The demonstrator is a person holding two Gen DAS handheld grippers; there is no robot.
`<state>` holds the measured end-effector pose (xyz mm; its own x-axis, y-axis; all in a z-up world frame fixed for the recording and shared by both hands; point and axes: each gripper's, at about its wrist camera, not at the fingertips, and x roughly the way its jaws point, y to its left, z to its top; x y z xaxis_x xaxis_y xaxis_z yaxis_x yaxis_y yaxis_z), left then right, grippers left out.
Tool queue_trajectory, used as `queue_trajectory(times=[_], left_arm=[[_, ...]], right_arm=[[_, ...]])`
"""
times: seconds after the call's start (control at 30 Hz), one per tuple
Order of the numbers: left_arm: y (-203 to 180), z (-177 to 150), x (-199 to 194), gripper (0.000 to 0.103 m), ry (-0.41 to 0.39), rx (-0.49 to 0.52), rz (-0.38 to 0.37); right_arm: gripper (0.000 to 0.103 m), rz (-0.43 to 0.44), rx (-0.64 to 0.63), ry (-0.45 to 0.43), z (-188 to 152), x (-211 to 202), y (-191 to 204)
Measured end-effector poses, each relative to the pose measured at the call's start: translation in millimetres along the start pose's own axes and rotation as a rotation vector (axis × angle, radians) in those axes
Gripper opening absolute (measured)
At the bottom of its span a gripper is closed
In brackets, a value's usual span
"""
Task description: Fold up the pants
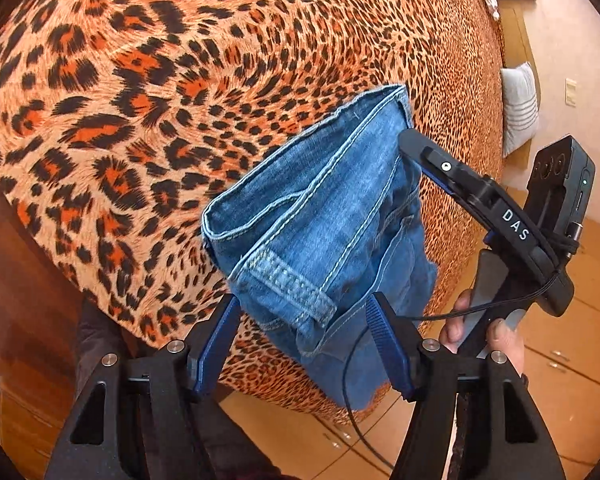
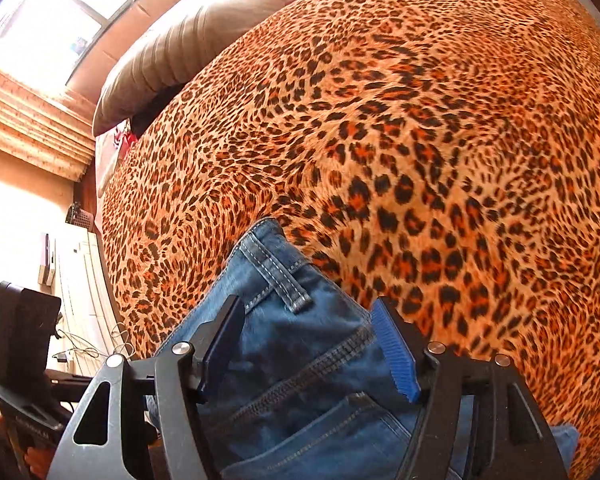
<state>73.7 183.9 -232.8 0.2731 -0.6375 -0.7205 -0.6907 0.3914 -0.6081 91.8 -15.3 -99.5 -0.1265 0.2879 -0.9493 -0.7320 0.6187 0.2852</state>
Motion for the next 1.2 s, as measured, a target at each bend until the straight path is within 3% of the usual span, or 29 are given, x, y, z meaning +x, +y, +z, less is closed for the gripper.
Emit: queue_trajectory(times=[0.03, 0.07, 0.1, 0.2, 0.23, 0.3, 0.33, 0.4, 0.47, 0.5, 0.6, 0.67, 0.77, 0.87, 0.93, 1.07, 1.13, 1.2], left_arm=[[2, 4, 2, 0.042, -0.007, -0.014, -0.011], [4, 8, 2, 0.013, -0.020, -0.007, -0.009], [1, 12, 2, 0.011, -0.035, 0.011, 0.003], [-9, 13, -1, 0.009, -0.080, 0.044, -0.001], [-16, 5, -6, 0.009, -0.117, 0.097, 0.010], [-33, -11, -12, 0.010, -0.249, 0.296, 0.146], [-31, -13, -3, 0.011, -0.259, 0.342, 0.217], [-8, -3, 30, 0.012, -0.170, 0.297, 0.296], [3, 2, 32, 0.014, -0.164, 0.262, 0.247], [0, 3, 26, 0.015, -0.149, 0.262, 0.237], [-9, -1, 7, 0.035, -0.133, 0.333, 0.251], [-11, -9, -7, 0.058, -0.154, 0.396, 0.312], [-8, -19, -21, 0.057, -0.163, 0.474, 0.402], [-24, -19, -33, 0.056, -0.169, 0.521, 0.387], [-47, -23, -36, 0.057, -0.180, 0.601, 0.379], [-86, -22, -2, 0.060, -0.114, 0.692, 0.378], [-98, -20, 19, 0.059, -0.057, 0.705, 0.407], [-107, -21, 42, 0.058, -0.031, 0.723, 0.446]], right_arm=[[0.071, -0.021, -0.014, 0.022, 5, 9, 4], [0.071, -0.040, -0.026, 0.033, 8, 18, 3], [0.070, -0.054, -0.046, 0.041, 10, 23, 6], [0.027, -0.094, -0.126, 0.060, 14, 25, 20], [0.022, -0.098, -0.138, 0.047, 16, 21, 24], [0.019, -0.049, -0.096, -0.064, 18, -4, 27], [0.018, -0.026, -0.067, -0.103, 16, -11, 23], [0.018, -0.034, -0.034, -0.034, 16, 9, 15], [0.025, -0.085, -0.051, 0.025, 11, 32, 13], [0.030, -0.093, -0.054, 0.004, 10, 28, 14], [0.050, -0.021, 0.036, -0.077, 4, -7, 7], [0.056, 0.028, 0.116, -0.138, -15, -40, -8], [0.065, 0.021, 0.229, -0.219, -68, -99, -46], [0.067, -0.029, 0.404, -0.274, -144, -150, -102], [0.067, -0.121, 0.567, -0.288, -215, -180, -146], [0.071, -0.232, 0.878, -0.248, -352, -195, -206], [0.073, -0.272, 1.032, -0.199, -417, -182, -216], [0.073, -0.295, 1.129, -0.176, -457, -161, -214]])
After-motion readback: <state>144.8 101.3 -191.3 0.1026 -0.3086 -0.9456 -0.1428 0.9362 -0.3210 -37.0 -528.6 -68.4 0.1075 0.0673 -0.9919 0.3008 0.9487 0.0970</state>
